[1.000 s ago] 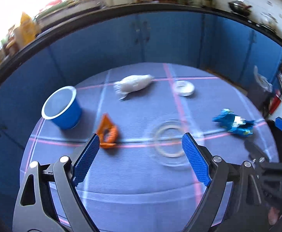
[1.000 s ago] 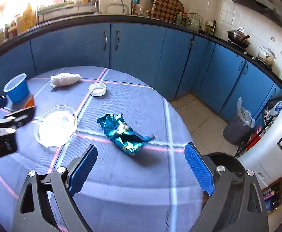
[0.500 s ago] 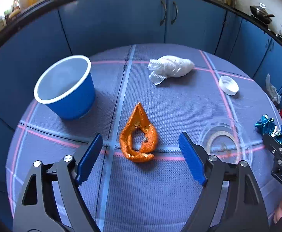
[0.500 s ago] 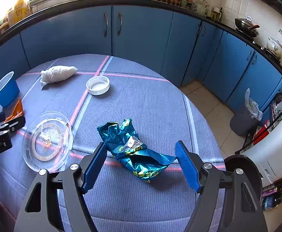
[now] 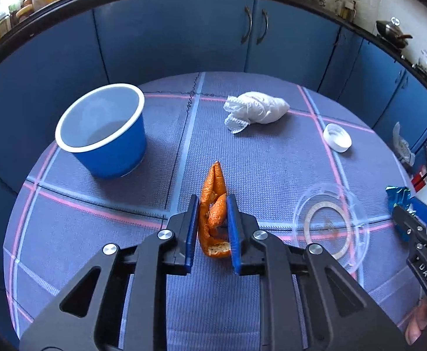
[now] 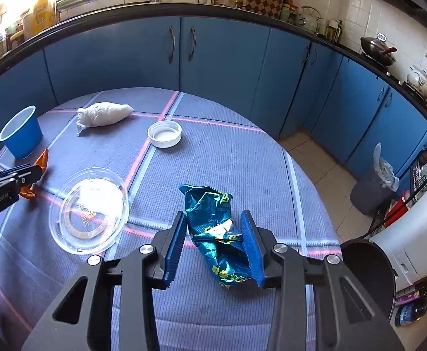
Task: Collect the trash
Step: 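Carry the foil bag and orange wrapper over the black bin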
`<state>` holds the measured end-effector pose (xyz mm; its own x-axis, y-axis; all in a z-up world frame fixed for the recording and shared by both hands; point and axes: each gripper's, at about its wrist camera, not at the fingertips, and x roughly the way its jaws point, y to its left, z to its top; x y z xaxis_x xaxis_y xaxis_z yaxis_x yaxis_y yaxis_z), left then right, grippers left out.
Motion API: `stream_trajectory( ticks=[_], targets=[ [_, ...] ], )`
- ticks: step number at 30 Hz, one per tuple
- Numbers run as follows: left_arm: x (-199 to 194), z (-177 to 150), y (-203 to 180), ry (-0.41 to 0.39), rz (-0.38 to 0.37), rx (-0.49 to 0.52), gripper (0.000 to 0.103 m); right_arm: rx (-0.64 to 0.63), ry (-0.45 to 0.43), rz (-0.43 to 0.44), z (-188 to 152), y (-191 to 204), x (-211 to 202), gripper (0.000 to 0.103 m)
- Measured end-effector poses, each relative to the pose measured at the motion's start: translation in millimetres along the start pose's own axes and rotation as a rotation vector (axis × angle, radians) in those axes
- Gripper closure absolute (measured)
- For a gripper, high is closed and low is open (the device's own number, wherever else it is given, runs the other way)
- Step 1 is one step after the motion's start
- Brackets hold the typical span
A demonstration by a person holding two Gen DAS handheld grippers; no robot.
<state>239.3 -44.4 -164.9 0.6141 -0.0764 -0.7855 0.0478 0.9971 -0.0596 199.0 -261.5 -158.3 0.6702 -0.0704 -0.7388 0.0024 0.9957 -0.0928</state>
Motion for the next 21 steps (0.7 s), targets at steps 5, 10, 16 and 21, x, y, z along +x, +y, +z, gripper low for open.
stream_trajectory(
  ticks=[5, 10, 16, 21],
  targets=[
    [-22.7, -4.2, -4.1, -0.023, -0.02, 0.01, 0.083, 0.012, -0.021, -0.002, -2.2, -2.9, -16.7, 0.067],
    [-51.6, -9.0, -14.7, -0.057, -0.038, 0.037, 0.083, 0.018, -0.055, 0.002, -2.0, -6.0, -42.0, 0.067],
    [-87.2, -17.2, -27.8, -0.099, -0.055, 0.069, 0.083, 0.012, -0.092, 0.006, -5.2, -8.1, -75.7, 0.067],
    [-108.6, -24.5, -35.2, -0.122, -0.06, 0.085, 0.083, 0.013, -0.124, 0.006, -10.1, -11.4, -99.9, 0.067]
  ],
)
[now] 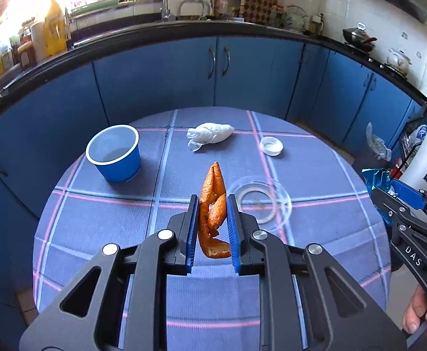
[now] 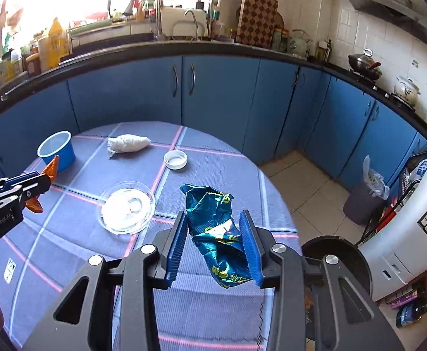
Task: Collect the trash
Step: 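Carry the foil bag and orange wrapper over the black bin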
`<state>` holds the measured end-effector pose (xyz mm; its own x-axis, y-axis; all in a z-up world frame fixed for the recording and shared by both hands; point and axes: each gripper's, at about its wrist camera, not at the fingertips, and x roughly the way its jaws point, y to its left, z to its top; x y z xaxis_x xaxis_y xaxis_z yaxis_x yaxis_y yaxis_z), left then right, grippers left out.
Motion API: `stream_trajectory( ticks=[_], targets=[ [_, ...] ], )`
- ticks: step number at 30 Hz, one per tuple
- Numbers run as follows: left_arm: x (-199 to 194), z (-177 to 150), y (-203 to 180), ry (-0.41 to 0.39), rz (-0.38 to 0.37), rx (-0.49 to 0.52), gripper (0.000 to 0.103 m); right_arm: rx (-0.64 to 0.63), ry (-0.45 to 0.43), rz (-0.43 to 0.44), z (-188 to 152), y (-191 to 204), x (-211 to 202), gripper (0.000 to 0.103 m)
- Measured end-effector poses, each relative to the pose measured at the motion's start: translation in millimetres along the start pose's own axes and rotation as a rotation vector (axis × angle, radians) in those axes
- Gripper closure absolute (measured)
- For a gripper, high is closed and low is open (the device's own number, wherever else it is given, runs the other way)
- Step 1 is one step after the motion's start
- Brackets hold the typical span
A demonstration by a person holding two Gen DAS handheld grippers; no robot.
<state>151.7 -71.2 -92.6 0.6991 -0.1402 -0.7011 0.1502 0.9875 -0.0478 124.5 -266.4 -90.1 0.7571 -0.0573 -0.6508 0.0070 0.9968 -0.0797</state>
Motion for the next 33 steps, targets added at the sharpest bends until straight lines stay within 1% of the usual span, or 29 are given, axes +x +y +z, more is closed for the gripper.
stream_trajectory(
  ticks=[8, 17, 24, 33],
  targets=[
    [-34.1, -7.8, -28.3, -0.035, -0.029, 0.047, 0.083, 0.011, -0.038, -0.005, -8.9, -11.1, -33.4, 0.067],
    [-59.9, -10.9, -70.3, -0.064, -0.064, 0.115, 0.083, 0.039, -0.071, -0.018, -19.1, -35.0, -62.1, 0.067],
    [-67.2, -12.4, -108.8, -0.071, -0.1, 0.178, 0.083, 0.069, -0.082, -0.042, -26.8, -55.6, -73.5, 0.067],
    [-66.6, -12.1, -159.8, -0.074, -0.146, 0.261, 0.083, 0.129, -0.079, -0.083, -38.5, -96.3, -77.4, 0.067]
  ],
)
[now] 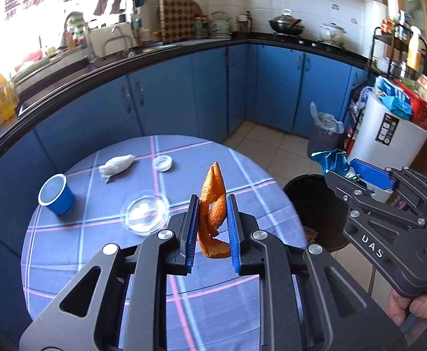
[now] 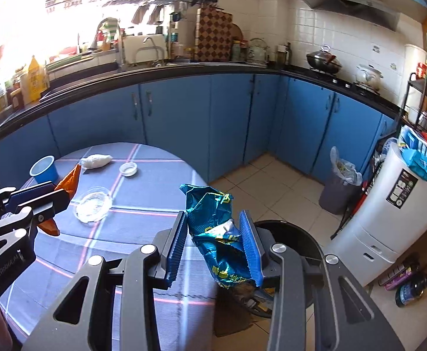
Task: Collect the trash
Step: 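Carry the foil bag and orange wrapper over the black bin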
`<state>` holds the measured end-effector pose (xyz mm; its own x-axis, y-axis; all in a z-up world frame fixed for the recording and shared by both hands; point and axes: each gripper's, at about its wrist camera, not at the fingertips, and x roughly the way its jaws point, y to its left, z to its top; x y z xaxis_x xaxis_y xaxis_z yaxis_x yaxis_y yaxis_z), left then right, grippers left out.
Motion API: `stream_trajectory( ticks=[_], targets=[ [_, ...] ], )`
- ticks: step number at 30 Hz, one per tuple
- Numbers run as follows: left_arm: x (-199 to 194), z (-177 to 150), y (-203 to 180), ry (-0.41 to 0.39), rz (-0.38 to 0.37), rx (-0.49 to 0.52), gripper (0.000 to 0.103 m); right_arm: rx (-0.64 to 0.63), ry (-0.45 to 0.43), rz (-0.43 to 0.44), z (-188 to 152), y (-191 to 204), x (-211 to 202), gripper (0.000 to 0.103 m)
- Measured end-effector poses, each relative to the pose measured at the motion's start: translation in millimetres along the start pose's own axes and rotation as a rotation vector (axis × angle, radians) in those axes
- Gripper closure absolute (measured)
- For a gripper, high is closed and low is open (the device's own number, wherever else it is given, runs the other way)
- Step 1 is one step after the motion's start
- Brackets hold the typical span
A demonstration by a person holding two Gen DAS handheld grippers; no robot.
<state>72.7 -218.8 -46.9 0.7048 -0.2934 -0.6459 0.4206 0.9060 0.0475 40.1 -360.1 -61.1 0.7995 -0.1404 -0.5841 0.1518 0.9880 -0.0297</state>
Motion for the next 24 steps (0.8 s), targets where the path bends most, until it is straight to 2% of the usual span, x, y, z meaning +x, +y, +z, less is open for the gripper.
stream_trajectory(
  ticks=[13, 24],
  targets=[
    [16.9, 27.4, -54.6, -0.02, -0.067, 0.085, 0.083, 0.061, 0.011, -0.05, -4.4, -49.5, 12.5, 0.067],
    [50.9, 44.9, -90.0, 0.006, -0.122, 0.135, 0.083, 0.137, 0.042, -0.089, -8.3, -89.0, 37.7, 0.067]
  ],
)
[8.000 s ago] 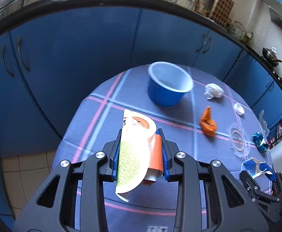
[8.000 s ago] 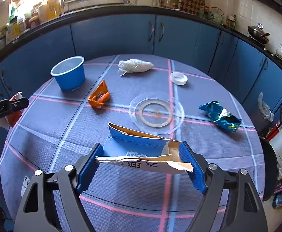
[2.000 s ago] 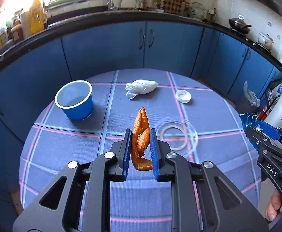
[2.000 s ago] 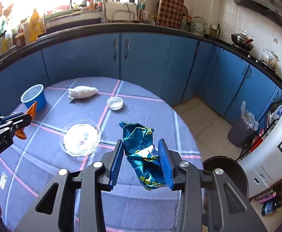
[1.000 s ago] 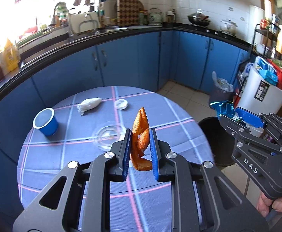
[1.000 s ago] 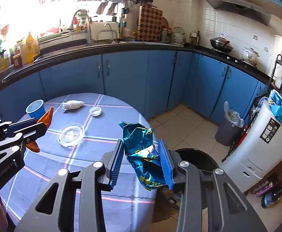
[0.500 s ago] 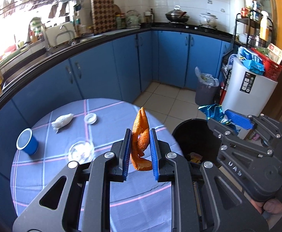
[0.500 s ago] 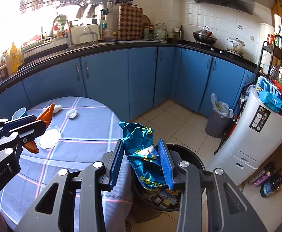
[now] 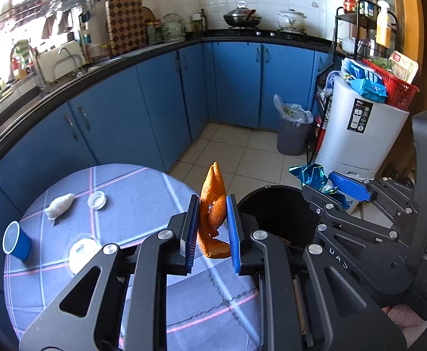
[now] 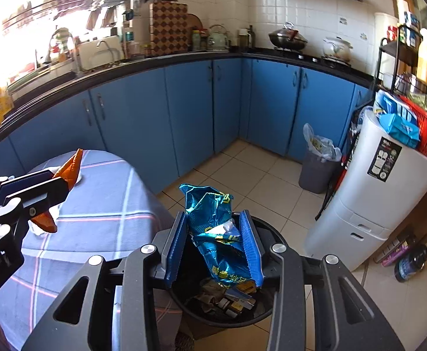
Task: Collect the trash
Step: 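Open both grippers over the bin to drop the bag and wrapper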
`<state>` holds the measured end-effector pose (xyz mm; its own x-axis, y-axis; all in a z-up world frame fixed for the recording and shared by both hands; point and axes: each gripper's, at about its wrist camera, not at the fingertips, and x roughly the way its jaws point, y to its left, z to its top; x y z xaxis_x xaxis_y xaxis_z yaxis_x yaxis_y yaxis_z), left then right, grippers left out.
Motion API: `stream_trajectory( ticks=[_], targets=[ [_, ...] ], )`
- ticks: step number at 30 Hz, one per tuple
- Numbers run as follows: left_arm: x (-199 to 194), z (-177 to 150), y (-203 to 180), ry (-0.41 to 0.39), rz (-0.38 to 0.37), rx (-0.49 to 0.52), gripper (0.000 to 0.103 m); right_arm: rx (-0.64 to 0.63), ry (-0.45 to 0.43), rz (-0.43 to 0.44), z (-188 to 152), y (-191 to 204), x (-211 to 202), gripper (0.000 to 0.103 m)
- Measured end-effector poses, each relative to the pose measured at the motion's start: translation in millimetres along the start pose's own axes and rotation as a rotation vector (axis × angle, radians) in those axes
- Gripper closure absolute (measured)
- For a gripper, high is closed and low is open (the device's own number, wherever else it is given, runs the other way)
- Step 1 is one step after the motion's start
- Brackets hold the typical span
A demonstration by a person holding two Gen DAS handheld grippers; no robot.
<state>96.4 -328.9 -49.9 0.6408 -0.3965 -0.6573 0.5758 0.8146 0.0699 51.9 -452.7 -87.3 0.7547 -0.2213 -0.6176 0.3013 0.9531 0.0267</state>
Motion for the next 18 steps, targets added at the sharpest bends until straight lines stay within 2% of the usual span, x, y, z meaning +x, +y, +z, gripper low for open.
stream_trajectory(
  ticks=[5, 6, 7, 8, 11, 18],
  targets=[
    [18.0, 6.7, -9.4, 0.014, -0.019, 0.016, 0.083, 0.036, 0.002, 0.001, 2.5, -14.5, 16.0, 0.064],
    [21.2, 8.0, -10.5, 0.016, -0.021, 0.02, 0.083, 0.041, 0.005, 0.006, 2.6, -16.9, 18.9, 0.058],
    [25.2, 9.7, -11.8, 0.02, -0.023, 0.022, 0.083, 0.045, 0.006, 0.01, 2.4, -19.5, 22.0, 0.039],
    [29.5, 11.6, -13.1, 0.026, -0.028, 0.021, 0.083, 0.05, -0.002, 0.002, 2.5, -21.2, 22.7, 0.026],
    [40.1, 17.0, -16.3, 0.039, -0.047, 0.015, 0.083, 0.057, -0.039, -0.048, 1.0, -27.5, 23.9, 0.025],
    [50.8, 27.7, -34.3, 0.04, -0.093, 0.04, 0.083, 0.096, -0.025, -0.208, -7.2, -51.0, 34.7, 0.025]
  ],
)
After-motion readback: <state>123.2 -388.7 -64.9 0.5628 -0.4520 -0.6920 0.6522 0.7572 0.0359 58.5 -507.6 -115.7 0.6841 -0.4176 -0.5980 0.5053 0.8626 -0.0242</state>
